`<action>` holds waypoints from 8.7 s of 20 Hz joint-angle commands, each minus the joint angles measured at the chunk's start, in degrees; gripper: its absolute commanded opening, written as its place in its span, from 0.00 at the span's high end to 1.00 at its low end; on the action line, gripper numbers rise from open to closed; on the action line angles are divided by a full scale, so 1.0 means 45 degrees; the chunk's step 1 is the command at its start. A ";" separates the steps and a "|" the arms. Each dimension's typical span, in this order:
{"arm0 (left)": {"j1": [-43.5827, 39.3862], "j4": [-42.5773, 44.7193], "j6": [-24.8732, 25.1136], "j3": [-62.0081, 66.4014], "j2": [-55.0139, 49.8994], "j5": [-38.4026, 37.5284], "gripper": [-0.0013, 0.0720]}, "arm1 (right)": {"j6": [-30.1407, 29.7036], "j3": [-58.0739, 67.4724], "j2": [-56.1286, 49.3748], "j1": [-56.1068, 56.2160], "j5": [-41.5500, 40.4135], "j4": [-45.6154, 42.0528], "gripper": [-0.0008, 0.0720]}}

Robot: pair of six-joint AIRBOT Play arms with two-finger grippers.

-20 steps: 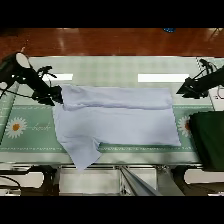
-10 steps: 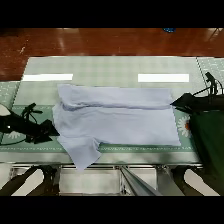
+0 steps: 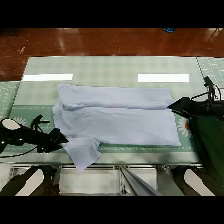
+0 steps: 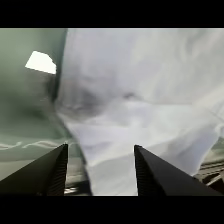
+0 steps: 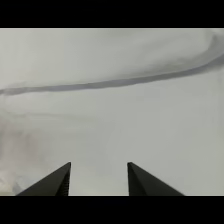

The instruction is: Fold the shirts.

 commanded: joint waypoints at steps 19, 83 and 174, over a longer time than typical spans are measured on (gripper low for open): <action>-0.2404 -0.1360 -0.0257 0.0408 -0.0044 0.2574 0.96 | 0.2234 -0.2890 -0.0053 -0.4668 0.2210 -0.5673 0.42; -0.2803 0.0384 0.0442 1.0778 -0.2521 0.2540 0.29 | -0.0641 0.4775 -0.5372 -0.3361 -0.0743 -0.0141 0.42; -0.6217 0.2841 -0.2948 0.3551 0.4711 0.5081 0.96 | 0.2579 0.8854 -0.4391 0.6625 0.1365 -0.3502 0.42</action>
